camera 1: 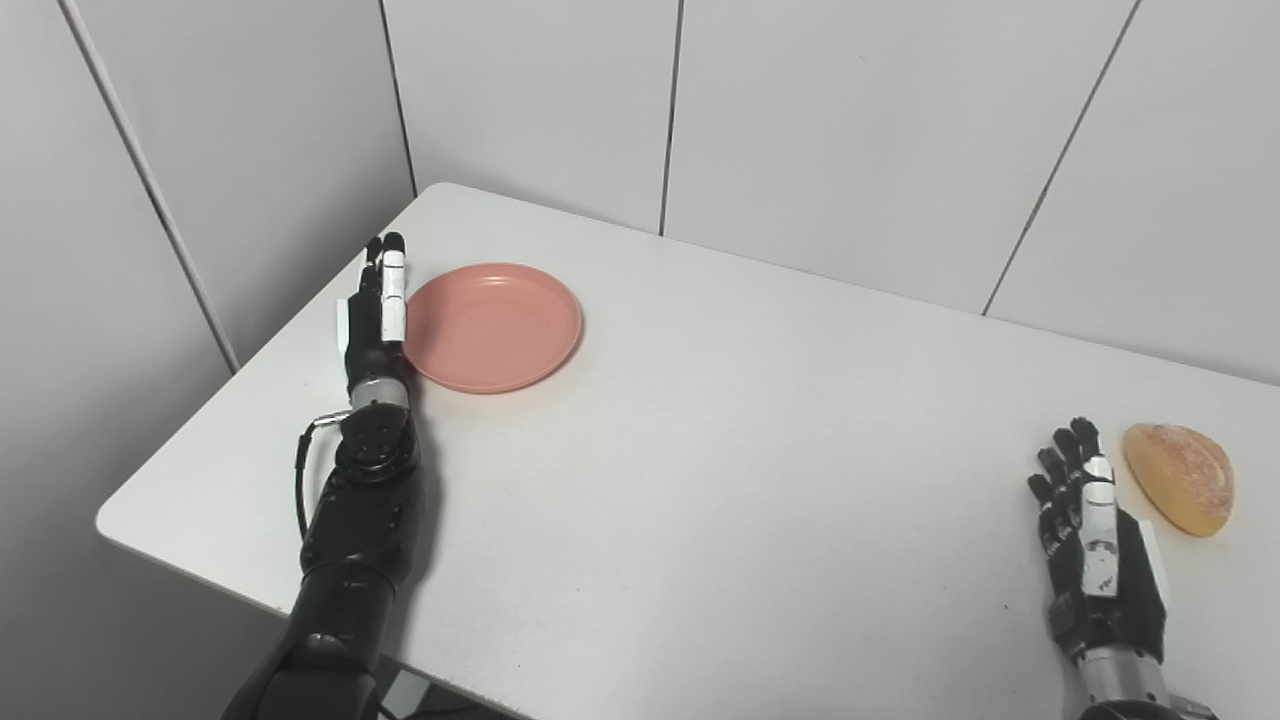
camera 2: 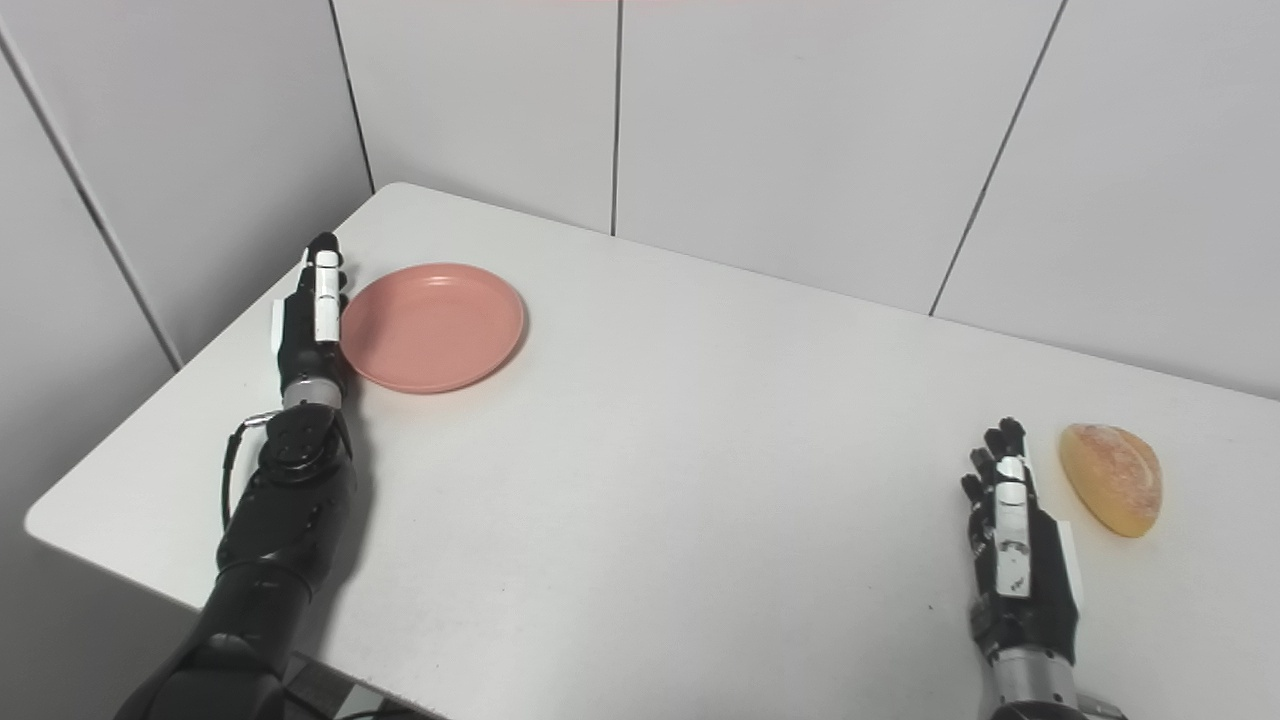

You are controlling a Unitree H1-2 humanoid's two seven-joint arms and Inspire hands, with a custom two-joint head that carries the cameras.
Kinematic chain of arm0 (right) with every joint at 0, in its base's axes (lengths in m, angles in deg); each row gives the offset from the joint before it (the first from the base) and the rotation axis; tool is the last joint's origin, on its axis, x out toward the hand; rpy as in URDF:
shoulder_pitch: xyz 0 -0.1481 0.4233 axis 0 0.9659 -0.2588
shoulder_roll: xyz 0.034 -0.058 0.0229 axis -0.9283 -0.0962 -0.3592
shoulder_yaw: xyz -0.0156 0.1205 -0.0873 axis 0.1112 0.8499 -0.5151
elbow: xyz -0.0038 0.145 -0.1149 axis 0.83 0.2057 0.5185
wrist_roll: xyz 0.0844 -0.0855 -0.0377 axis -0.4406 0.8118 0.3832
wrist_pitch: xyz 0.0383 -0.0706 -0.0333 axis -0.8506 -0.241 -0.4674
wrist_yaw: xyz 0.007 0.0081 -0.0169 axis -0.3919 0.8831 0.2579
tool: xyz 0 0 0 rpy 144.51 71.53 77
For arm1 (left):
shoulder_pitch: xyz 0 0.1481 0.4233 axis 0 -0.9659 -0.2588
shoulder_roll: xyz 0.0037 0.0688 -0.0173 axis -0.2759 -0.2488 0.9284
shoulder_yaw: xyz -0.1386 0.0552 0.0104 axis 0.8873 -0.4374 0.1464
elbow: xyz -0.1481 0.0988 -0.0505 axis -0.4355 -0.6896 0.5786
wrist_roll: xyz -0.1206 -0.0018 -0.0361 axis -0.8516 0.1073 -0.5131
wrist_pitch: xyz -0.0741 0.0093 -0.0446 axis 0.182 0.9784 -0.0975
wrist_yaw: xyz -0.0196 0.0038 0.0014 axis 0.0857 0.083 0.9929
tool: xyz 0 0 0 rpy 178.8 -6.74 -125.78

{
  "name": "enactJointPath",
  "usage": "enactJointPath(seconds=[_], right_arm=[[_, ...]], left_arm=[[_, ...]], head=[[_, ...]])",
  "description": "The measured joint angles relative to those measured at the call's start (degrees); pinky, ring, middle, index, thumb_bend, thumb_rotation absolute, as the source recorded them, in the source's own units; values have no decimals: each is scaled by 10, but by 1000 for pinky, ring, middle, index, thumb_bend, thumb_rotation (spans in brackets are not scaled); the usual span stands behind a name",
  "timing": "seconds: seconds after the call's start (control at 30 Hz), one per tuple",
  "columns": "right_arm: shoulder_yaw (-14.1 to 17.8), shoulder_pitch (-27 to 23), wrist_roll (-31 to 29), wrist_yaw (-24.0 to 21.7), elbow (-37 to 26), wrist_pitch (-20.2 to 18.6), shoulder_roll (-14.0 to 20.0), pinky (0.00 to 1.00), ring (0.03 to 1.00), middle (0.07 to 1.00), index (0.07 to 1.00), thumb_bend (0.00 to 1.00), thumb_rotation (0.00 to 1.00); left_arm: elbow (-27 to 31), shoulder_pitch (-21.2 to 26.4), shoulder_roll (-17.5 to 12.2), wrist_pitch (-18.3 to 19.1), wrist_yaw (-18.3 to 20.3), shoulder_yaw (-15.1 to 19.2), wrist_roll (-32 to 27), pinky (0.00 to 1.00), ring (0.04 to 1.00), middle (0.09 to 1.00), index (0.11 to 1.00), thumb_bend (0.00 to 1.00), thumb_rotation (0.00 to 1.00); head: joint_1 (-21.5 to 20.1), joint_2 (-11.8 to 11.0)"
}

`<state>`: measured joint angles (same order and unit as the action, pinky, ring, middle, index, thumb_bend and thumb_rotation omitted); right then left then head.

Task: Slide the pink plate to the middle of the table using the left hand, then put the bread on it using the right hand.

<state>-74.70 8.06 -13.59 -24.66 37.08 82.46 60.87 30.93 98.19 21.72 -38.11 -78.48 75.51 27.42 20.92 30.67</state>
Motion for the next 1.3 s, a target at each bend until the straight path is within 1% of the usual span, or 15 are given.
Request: enactJointPath(seconds=[0.1,0.2,0.33,0.43,0.63,0.77,0.9,1.0,1.1,1.23,1.3], right_arm=[[0,1,0,0,-1,0,0,1000,1000,1000,1000,798,939],[0,3,1,0,-5,-1,0,1000,1000,1000,1000,796,942],[0,5,6,1,-7,-1,0,1000,1000,1000,1000,793,942],[0,7,7,0,-9,-1,0,1000,1000,1000,1000,789,941],[0,9,7,1,-12,-4,-1,1000,1000,1000,1000,783,935],[0,10,8,2,-14,-12,-1,1000,1000,1000,1000,795,940],[0,10,7,2,-14,-13,-1,1000,1000,1000,1000,785,937],[2,10,7,2,-14,-13,-1,1000,1000,1000,1000,782,935],[3,9,7,2,-13,-13,-2,1000,1000,1000,1000,783,934],[3,9,7,2,-12,-13,-2,1000,1000,1000,1000,779,946],[4,9,7,2,-12,-13,-2,1000,1000,1000,1000,787,946]], left_arm=[[0,0,-2,4,20,-1,-17,939,942,932,925,740,1000],[5,0,-6,16,38,-4,-29,927,934,926,918,742,1000],[9,0,-13,27,60,-18,-31,897,917,910,899,729,1000],[19,-1,-11,37,79,-23,-45,890,911,902,891,720,1000],[26,-1,0,44,115,-29,-72,886,898,889,883,722,1000],[35,-1,1,52,137,-55,-69,887,901,893,888,734,1000],[40,-1,6,53,143,-69,-62,888,903,893,884,727,1000],[50,-2,10,64,151,-80,-64,868,912,909,900,730,1000],[53,-2,12,66,159,-91,-62,894,915,907,897,749,1000],[56,-2,20,65,158,-99,-51,891,905,897,888,723,1000],[59,-2,22,65,158,-108,-44,890,908,907,899,706,1000]], head=[[-1,2],[-2,1],[-3,1],[-4,1],[-4,3],[-4,3],[-4,3],[-6,3],[-7,3],[-10,4],[-14,4]])
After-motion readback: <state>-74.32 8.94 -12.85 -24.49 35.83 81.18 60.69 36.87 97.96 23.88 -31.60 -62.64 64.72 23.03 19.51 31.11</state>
